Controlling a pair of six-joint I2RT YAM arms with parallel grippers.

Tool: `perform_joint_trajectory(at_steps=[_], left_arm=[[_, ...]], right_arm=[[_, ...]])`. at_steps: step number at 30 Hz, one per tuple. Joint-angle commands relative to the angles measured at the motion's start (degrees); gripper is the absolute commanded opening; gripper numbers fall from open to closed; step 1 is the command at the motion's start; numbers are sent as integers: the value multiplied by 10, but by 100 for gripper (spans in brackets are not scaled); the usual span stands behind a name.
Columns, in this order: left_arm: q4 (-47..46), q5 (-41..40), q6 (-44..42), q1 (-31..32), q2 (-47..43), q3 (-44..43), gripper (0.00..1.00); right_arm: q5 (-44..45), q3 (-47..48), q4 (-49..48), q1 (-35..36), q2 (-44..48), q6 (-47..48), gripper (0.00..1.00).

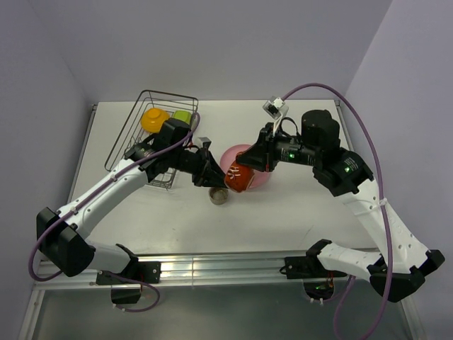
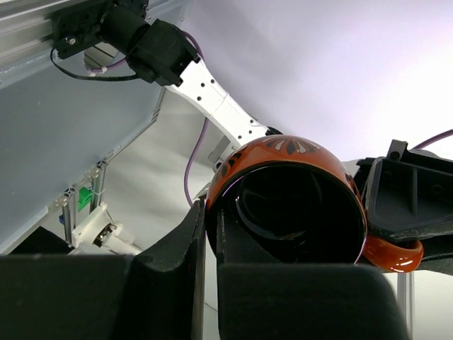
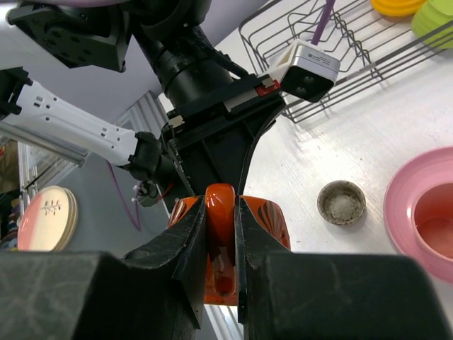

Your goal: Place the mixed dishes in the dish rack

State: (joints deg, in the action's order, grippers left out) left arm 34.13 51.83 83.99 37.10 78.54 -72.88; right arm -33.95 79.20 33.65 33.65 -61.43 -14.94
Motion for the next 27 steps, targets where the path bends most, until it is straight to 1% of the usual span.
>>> perform_joint_trajectory(at_steps=[1,2,3,4,6,7,9,10,12,13,14,15,17,18,19,20,22,23,24,25,26,27], left_arm=[[-109,13,19,1,-18,-11,11],[-96,3,8,0,-15,-17,26],[-59,-8,-4,-1,-13,-33,31],[-40,-27,-29,-1,-9,-41,41],[17,-52,-56,-5,-2,-65,51],[30,-68,-79,-5,-1,-70,56],[46,-115,-92,-7,-7,-77,65],[58,-133,-102,-8,-10,-79,71],[77,-195,-116,-12,-21,-96,77],[91,-220,-136,-12,-23,-109,85],[126,-273,-148,-12,-21,-122,86],[144,-301,-161,-11,-19,-152,86],[183,-355,-196,-4,-16,-177,86],[191,-409,-205,2,-17,-193,85],[196,-439,-217,8,-21,-198,80],[188,-470,-224,28,-32,-197,78],[178,-557,-240,51,-45,-191,74],[170,-581,-247,73,-58,-180,72],[142,-625,-271,88,-63,-173,71],[136,-651,-279,103,-66,-167,69],[129,-669,-290,132,-72,-153,68],[97,-688,-325,153,-75,-144,68]], right_arm=[[12,11,18,8,-7,-47,0],[39,13,22,8,-6,-50,0],[53,17,30,9,-6,-53,0],[66,17,33,10,-5,-59,0],[102,24,45,9,-4,-64,0],[113,25,48,9,-7,-69,0],[136,32,62,9,-13,-69,0],[147,35,66,9,-18,-72,0],[171,45,79,9,-24,-76,0],[204,49,84,9,-30,-84,0],[222,56,91,9,-34,-89,0],[240,75,110,9,-40,-93,0],[300,100,133,10,-64,-114,0],[321,130,157,10,-73,-131,0],[338,145,171,10,-93,-141,0],[384,176,186,10,-104,-153,0],[414,209,223,10,-137,-184,0],[436,241,238,11,-149,-194,0],[442,256,263,10,-161,-212,0],[450,271,278,11,-186,-224,0],[459,302,294,10,-199,-236,0],[459,318,323,10,-213,-255,0]])
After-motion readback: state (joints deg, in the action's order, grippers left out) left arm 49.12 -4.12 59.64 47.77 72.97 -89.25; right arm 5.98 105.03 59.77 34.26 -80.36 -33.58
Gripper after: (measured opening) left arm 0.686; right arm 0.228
